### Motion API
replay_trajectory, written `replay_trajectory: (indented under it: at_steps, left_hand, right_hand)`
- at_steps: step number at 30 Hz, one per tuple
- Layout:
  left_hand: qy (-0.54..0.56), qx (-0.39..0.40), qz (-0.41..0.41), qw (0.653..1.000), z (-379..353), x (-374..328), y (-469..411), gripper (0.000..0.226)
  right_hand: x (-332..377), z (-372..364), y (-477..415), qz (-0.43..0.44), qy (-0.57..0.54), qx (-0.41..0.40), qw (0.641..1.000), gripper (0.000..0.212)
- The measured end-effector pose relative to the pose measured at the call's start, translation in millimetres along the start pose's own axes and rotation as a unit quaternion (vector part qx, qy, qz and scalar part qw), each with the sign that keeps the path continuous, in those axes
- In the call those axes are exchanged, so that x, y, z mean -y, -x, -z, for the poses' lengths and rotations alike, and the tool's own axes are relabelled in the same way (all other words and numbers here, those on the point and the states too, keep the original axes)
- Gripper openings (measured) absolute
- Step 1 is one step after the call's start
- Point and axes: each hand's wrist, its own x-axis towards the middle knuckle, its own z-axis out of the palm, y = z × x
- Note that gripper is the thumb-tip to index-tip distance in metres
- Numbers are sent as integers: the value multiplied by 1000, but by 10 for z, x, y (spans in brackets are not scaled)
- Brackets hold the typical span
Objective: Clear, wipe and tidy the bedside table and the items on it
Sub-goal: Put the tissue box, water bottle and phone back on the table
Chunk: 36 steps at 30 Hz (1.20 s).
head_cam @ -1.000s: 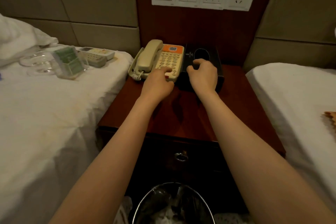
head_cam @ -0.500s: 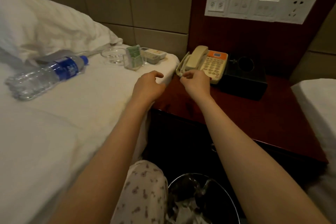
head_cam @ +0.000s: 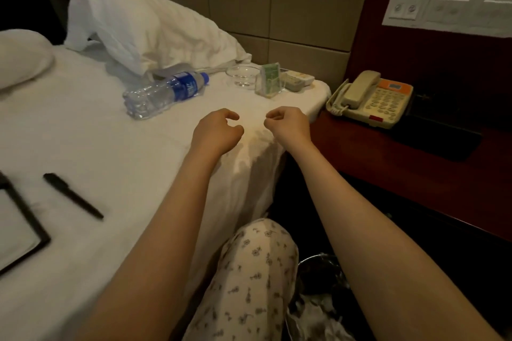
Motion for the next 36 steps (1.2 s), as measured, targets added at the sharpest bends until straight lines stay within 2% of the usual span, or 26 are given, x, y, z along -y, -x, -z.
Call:
replay_trajectory:
  at_steps: [12, 24, 31, 34, 36]
  left_hand:
    - [10, -64, 78, 995, 625, 616, 340, 35]
    - [27, -161, 175, 971, 1426, 1360, 917, 35]
    - [-34, -203, 220, 954, 1718, 1647, 1214, 36]
    - [-18, -236, 227, 945, 1804, 1733, 1308, 35]
    - [-7, -258, 232, 938, 1845, 1790, 1360, 34]
  right_hand:
    - [523, -576, 411, 48, -17, 100, 994, 25]
    - [1119, -1074, 957, 127, -10, 190, 973, 20]
    - [1421, -1490, 1349, 151, 63, 292, 942, 33]
    - [1459, -1607, 1455, 163, 90, 300, 935, 23]
    - [1468, -1672, 1502, 165, 110, 287, 937, 31]
